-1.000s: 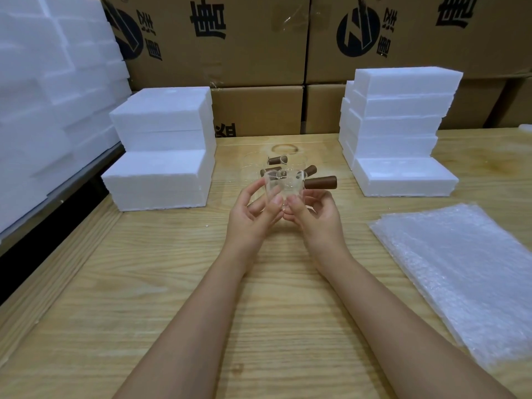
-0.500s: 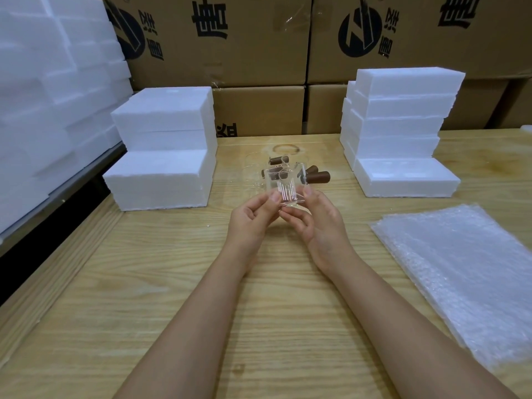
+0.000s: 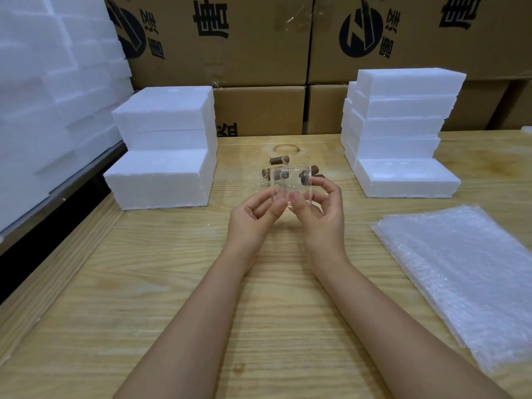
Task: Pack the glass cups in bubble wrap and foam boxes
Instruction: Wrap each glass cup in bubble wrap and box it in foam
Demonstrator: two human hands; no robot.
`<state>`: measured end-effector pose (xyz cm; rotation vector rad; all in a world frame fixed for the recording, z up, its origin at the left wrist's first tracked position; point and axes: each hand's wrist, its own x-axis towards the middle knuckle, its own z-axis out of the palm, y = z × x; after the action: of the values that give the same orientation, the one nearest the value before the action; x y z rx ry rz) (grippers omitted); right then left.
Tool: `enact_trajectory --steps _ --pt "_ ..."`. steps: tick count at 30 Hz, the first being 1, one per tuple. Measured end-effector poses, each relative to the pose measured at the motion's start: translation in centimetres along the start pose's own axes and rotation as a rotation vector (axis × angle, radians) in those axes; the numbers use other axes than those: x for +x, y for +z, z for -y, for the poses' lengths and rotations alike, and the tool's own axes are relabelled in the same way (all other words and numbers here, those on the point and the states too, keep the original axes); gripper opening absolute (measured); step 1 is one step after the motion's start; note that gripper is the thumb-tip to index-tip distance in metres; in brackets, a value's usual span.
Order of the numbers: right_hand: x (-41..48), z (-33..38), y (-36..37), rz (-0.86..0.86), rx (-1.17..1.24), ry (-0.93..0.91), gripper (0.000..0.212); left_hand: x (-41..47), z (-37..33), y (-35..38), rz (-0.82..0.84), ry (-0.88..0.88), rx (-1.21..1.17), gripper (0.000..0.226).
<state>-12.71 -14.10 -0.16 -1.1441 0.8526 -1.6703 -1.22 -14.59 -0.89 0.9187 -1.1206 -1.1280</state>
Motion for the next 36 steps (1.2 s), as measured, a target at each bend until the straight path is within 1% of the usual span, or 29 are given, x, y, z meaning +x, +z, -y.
enact_trajectory --steps 2,5,6,8,12,16,17,18,21,22,25,28,30,32,34,36 --pt "0.07 0.25 0.04 -0.005 0.088 0.023 0.044 0.01 0.01 0.03 0.013 0.013 -0.006 0.063" --pt "0.28 0.35 0.05 0.007 0.226 0.093 0.039 0.08 -0.06 0.06 0.020 0.011 -0.037 0.078" --pt "0.35 0.28 0.03 0.015 0.259 0.123 0.038 0.07 -0.05 0.06 0.021 0.015 -0.030 0.078" --pt "0.41 0.21 -0.01 0.033 0.286 0.177 0.034 -0.02 0.03 0.10 0.018 0.018 -0.005 0.072" --pt "0.44 0.12 -0.11 0.037 0.276 0.229 0.028 -0.03 0.18 -0.04 -0.016 0.027 0.031 0.048" --pt "0.51 -0.07 -0.09 0.040 0.192 0.190 0.021 0.04 0.20 -0.07 -0.032 0.055 0.024 0.054" --pt "0.50 -0.05 -0.09 0.035 0.153 0.171 0.022 0.05 0.19 -0.08 -0.036 0.061 0.015 0.054" --pt "0.50 0.02 -0.10 0.030 0.115 0.149 0.029 0.03 0.15 -0.10 -0.039 0.066 0.010 0.053" --pt "0.38 0.07 -0.15 0.032 0.070 0.085 0.060 0.09 0.13 -0.12 -0.039 0.084 0.014 0.049" --pt "0.35 0.02 -0.16 0.029 0.071 0.075 0.064 0.07 0.12 -0.02 -0.033 0.090 0.023 0.049" --pt "0.38 -0.03 0.00 0.018 0.112 0.090 0.058 0.03 0.07 0.25 -0.020 0.108 0.045 0.050" --pt "0.54 0.30 -0.13 0.002 0.222 0.144 0.062 -0.03 0.00 0.37 -0.027 0.124 0.039 0.052" --pt "0.65 0.51 -0.39 -0.001 0.322 0.181 0.054 -0.02 -0.16 0.45 -0.025 0.083 0.023 0.055" --pt "0.66 0.68 -0.47 0.010 0.385 0.214 0.049 0.08 -0.24 0.45 0.007 0.025 -0.001 0.051" --pt "0.61 0.71 -0.39 0.023 0.395 0.233 0.045 0.18 -0.23 0.37 0.039 -0.024 -0.005 0.047" --pt "0.51 0.62 -0.21 0.057 0.321 0.229 0.034 0.16 -0.21 0.34 0.062 -0.045 0.027 0.041"
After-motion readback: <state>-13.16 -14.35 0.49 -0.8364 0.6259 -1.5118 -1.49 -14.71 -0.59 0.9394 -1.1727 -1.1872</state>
